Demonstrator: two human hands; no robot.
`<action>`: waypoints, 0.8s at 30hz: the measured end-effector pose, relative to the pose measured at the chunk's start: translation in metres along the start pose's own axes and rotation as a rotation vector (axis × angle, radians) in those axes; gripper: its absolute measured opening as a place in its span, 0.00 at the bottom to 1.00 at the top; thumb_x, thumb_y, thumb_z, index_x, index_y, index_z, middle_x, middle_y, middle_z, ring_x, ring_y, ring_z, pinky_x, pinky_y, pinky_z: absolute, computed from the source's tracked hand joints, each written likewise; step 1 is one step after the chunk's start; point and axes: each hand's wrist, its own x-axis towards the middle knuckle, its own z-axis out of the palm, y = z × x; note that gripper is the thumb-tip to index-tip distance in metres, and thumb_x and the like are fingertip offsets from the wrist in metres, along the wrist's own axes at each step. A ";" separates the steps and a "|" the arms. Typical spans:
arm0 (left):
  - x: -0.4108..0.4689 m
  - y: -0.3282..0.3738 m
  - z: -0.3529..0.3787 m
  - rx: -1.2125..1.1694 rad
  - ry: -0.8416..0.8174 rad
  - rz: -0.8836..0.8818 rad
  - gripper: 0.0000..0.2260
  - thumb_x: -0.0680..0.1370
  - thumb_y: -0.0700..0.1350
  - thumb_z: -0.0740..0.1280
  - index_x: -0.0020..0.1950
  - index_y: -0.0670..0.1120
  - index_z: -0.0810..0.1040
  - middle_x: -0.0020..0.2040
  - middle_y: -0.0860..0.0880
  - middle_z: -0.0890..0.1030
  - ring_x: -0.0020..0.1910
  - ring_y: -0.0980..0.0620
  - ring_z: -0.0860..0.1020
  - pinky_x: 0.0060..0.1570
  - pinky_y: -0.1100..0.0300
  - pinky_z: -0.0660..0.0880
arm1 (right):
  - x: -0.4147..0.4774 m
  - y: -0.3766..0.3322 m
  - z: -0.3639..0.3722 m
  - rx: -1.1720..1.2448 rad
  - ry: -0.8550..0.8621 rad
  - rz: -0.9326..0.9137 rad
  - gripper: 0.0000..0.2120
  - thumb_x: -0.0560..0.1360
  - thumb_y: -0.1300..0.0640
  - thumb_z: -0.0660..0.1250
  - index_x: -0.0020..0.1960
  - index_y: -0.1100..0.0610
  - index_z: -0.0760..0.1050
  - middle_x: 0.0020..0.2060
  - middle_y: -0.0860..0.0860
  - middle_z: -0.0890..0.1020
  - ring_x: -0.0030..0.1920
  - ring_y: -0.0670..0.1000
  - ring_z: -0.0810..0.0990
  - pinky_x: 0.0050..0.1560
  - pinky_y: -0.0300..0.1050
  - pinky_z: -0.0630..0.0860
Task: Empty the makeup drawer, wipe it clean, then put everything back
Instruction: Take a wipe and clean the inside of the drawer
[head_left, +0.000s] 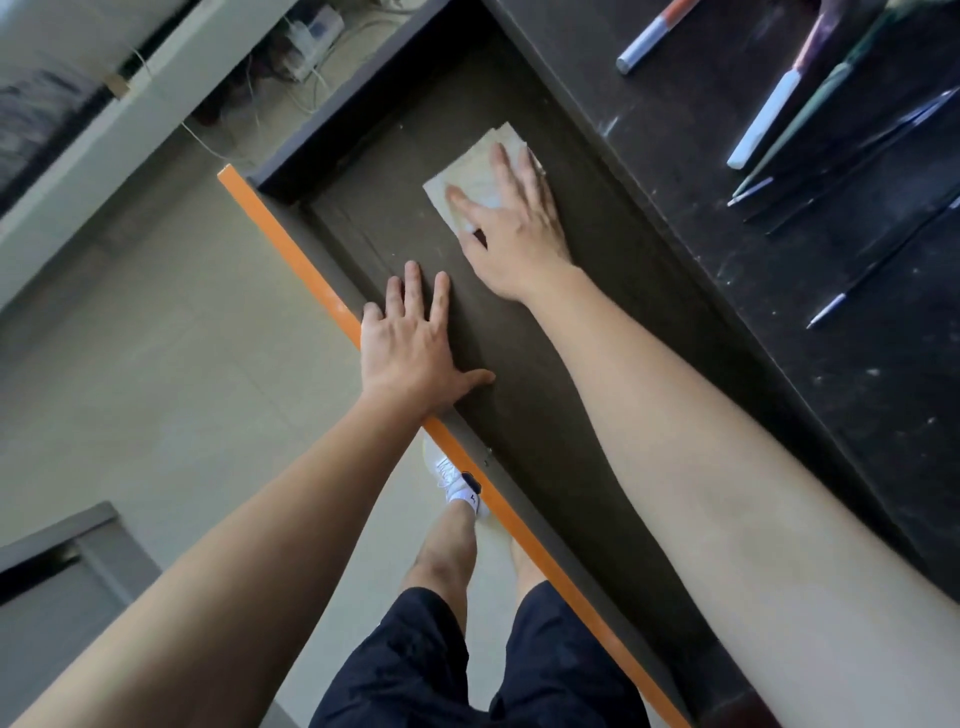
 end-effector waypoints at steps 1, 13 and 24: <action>-0.001 0.001 -0.001 0.001 0.002 -0.002 0.56 0.63 0.81 0.56 0.80 0.50 0.41 0.80 0.43 0.45 0.79 0.41 0.50 0.72 0.44 0.57 | -0.018 0.009 0.005 0.008 0.009 -0.023 0.22 0.81 0.45 0.55 0.75 0.37 0.61 0.80 0.56 0.46 0.79 0.61 0.41 0.78 0.57 0.43; -0.006 0.001 -0.009 -0.019 0.017 -0.020 0.56 0.63 0.81 0.56 0.80 0.51 0.43 0.80 0.43 0.47 0.79 0.42 0.52 0.71 0.45 0.59 | -0.151 0.067 0.046 -0.056 0.050 0.120 0.22 0.83 0.48 0.55 0.76 0.41 0.62 0.80 0.56 0.47 0.79 0.62 0.42 0.76 0.56 0.42; -0.010 -0.011 -0.015 -0.184 0.109 0.141 0.36 0.77 0.65 0.58 0.80 0.50 0.51 0.80 0.43 0.47 0.79 0.42 0.48 0.73 0.44 0.58 | -0.039 0.004 0.035 0.008 0.180 0.140 0.21 0.84 0.46 0.50 0.77 0.39 0.59 0.80 0.57 0.47 0.79 0.62 0.42 0.77 0.56 0.42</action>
